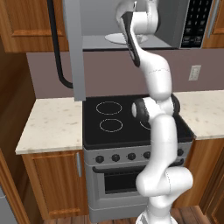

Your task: Pick the broccoli from the sink and place it in the bowl. Then pick the bowl and place it in the microwave. Then close the microwave door and press the start button.

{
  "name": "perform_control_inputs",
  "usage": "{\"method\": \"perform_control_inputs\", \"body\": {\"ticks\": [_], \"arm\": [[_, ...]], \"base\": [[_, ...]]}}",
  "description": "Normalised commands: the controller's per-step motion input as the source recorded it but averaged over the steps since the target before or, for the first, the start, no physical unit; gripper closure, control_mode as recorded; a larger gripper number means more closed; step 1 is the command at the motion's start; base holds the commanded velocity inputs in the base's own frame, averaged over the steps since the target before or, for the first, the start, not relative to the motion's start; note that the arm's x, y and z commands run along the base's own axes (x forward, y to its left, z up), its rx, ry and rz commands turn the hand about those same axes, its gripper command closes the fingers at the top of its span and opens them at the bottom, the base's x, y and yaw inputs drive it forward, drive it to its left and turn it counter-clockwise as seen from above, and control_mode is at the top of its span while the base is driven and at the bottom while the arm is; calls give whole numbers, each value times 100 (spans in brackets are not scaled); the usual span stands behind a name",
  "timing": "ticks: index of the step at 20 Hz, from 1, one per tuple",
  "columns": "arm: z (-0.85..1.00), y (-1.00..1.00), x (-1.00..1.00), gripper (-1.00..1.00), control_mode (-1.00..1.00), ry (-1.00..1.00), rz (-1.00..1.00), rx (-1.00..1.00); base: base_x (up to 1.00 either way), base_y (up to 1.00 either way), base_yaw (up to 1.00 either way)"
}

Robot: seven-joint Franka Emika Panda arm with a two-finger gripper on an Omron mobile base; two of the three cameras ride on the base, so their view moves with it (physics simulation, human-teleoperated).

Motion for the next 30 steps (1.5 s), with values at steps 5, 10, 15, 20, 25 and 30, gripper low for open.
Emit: {"method": "perform_control_inputs", "body": {"ticks": [5,10,15,20,25,30], "arm": [[9,0,61,100,-100,0,0,0],[3,0,10,-100,-100,0,0,0],[34,0,0,-100,-100,0,0,0],[60,3,0,-100,-100,0,0,0],[67,3,-11,-100,-100,0,0,0],[27,5,-86,-100,-100,0,0,0]], "base": [[0,0,0],[0,0,0],[0,0,0],[0,0,0],[0,0,0],[0,0,0]]}}
